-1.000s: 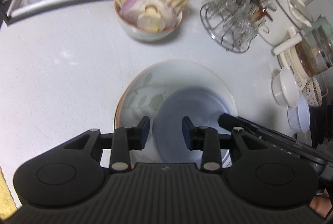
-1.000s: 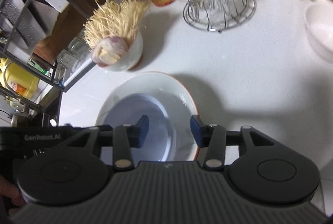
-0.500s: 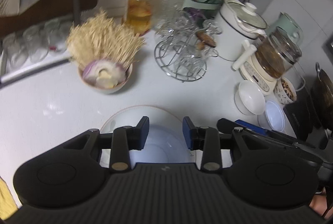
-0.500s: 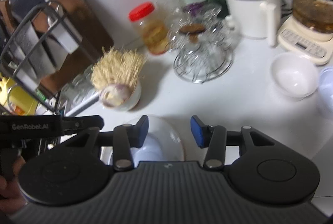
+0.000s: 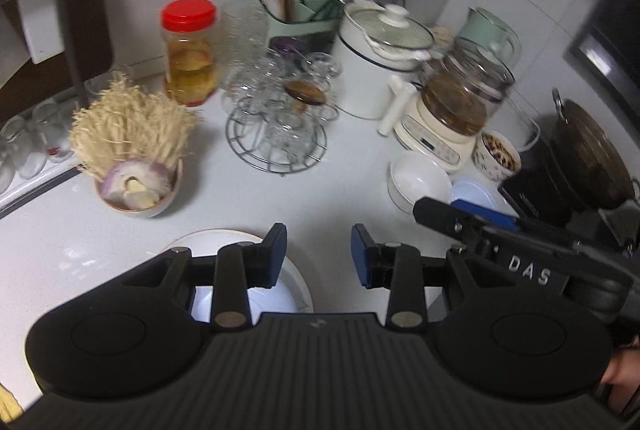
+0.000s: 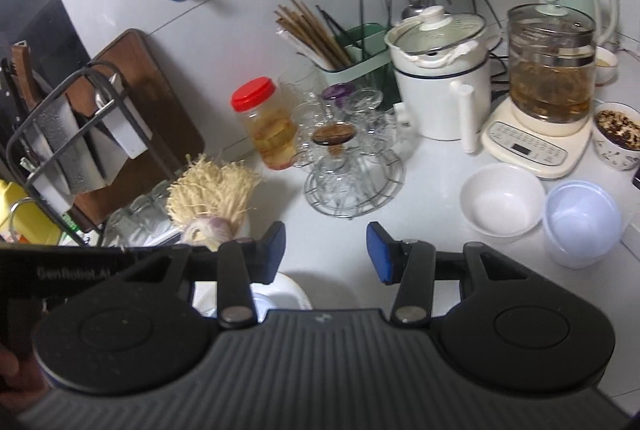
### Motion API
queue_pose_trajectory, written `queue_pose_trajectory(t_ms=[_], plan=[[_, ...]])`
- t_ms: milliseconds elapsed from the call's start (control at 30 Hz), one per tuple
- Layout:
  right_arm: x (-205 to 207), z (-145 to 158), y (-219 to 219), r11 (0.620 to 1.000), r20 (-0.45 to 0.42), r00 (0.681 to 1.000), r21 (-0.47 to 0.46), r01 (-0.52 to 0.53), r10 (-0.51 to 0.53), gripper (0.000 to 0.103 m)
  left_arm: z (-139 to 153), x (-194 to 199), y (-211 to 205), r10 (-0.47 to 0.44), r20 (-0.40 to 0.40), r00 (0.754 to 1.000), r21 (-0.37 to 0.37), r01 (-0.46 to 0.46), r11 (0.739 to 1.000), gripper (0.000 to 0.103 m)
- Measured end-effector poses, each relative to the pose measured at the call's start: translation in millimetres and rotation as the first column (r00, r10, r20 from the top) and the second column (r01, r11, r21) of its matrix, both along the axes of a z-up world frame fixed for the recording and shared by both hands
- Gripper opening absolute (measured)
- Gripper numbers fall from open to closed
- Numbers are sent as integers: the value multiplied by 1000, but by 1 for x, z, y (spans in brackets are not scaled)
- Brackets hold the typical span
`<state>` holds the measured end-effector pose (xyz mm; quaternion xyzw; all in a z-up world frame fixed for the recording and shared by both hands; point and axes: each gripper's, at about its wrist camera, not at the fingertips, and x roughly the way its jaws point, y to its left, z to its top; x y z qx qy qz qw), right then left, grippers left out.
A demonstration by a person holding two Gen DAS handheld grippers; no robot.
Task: Organize plates and bowls
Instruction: 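Open both grippers and withdraw them from the blue bowl, then move both grippers to the white bowl beside the kettle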
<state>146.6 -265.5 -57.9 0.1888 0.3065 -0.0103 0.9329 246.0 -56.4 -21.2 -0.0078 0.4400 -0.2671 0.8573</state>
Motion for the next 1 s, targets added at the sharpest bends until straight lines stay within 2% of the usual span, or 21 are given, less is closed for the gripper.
queue_pose_trajectory(t_ms=[300, 767, 1000], plan=[[-15, -10, -30, 997, -31, 996, -13, 79, -80, 48, -14, 7, -34, -48, -33, 998, -31, 47, 998, 41], [-20, -47, -93, 970, -132, 962, 15, 243, -239, 48, -64, 40, -103, -95, -134, 986, 7, 97, 995, 41], [-8, -74, -123, 950, -207, 939, 90, 298, -275, 48, -92, 66, -143, -114, -181, 977, 37, 123, 992, 42]])
